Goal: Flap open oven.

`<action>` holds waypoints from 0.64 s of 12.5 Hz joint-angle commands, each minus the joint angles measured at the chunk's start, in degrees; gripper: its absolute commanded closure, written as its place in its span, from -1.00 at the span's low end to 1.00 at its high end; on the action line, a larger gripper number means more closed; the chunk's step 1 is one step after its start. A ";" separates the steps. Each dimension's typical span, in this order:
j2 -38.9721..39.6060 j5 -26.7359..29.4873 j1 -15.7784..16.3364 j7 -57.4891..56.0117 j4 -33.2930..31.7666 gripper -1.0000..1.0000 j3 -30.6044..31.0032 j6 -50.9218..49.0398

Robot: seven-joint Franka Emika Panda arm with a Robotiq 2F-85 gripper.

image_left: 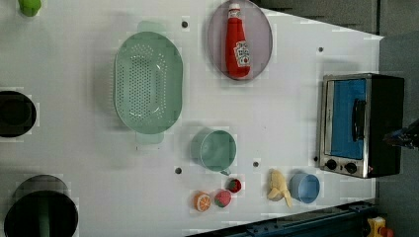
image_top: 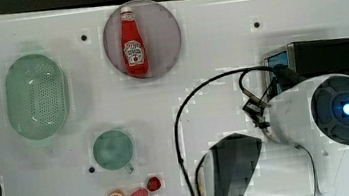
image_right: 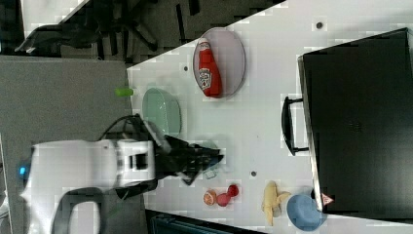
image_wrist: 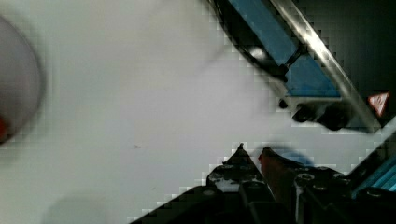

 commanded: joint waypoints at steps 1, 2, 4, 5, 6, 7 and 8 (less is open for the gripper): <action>1.39 -2.04 -0.72 -17.26 -4.03 0.65 -3.23 6.44; 2.06 -2.04 -0.73 -21.60 -5.04 0.65 -4.39 9.00; 3.68 -2.05 -0.77 -30.60 -6.35 0.65 -6.37 12.87; 4.72 -2.06 -0.77 -35.38 -6.42 0.65 -7.21 14.48; 5.92 -2.05 -0.78 -39.33 -6.41 0.65 -7.84 16.75; 7.24 -2.05 -0.79 -41.62 -6.42 0.65 -8.41 19.63; 8.69 -2.05 -0.79 -42.06 -6.41 0.65 -8.84 22.67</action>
